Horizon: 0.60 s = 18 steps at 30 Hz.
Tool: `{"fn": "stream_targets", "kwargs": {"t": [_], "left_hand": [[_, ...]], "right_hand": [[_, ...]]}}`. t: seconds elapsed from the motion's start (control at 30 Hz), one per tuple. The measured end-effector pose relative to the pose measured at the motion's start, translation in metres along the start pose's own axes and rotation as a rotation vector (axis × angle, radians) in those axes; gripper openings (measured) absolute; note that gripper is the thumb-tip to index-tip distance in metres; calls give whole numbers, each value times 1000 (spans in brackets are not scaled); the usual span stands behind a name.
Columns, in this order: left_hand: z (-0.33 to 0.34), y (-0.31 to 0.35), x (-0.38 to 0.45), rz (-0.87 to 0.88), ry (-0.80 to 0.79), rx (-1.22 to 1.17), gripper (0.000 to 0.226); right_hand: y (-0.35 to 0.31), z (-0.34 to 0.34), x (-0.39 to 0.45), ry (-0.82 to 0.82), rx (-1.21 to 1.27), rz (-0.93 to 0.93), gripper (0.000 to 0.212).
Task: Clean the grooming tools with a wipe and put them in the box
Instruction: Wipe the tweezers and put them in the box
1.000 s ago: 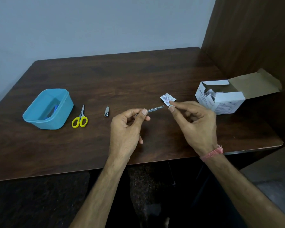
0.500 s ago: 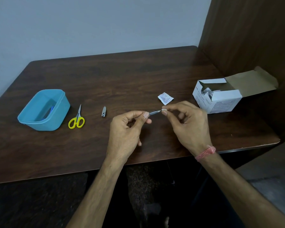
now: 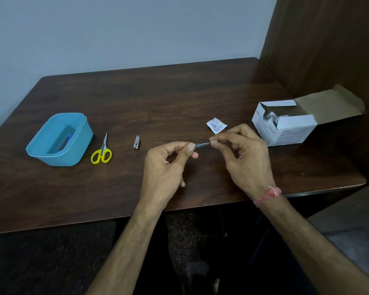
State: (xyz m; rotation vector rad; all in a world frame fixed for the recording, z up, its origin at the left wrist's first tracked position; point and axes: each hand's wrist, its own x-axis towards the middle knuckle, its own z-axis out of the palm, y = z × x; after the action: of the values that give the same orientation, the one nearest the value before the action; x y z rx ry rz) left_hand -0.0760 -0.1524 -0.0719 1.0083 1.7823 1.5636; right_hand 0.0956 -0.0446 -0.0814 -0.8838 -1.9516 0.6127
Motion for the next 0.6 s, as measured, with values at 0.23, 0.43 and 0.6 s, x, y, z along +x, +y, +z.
{"fn": "stream_targets", "kwargs": {"t": [0.23,0.43,0.6], "left_hand": [[0,0,-1,11,-10,18,12],[0,0,1,-1,-20,21,15],[-2,-2,2,2,-69,23,17]], "right_hand": [[-8,2,-8,0,-191,-118,9],[-6,2,-6,28,-223,-120,7],[-6,3,-8,2,-167,-165,9]]}}
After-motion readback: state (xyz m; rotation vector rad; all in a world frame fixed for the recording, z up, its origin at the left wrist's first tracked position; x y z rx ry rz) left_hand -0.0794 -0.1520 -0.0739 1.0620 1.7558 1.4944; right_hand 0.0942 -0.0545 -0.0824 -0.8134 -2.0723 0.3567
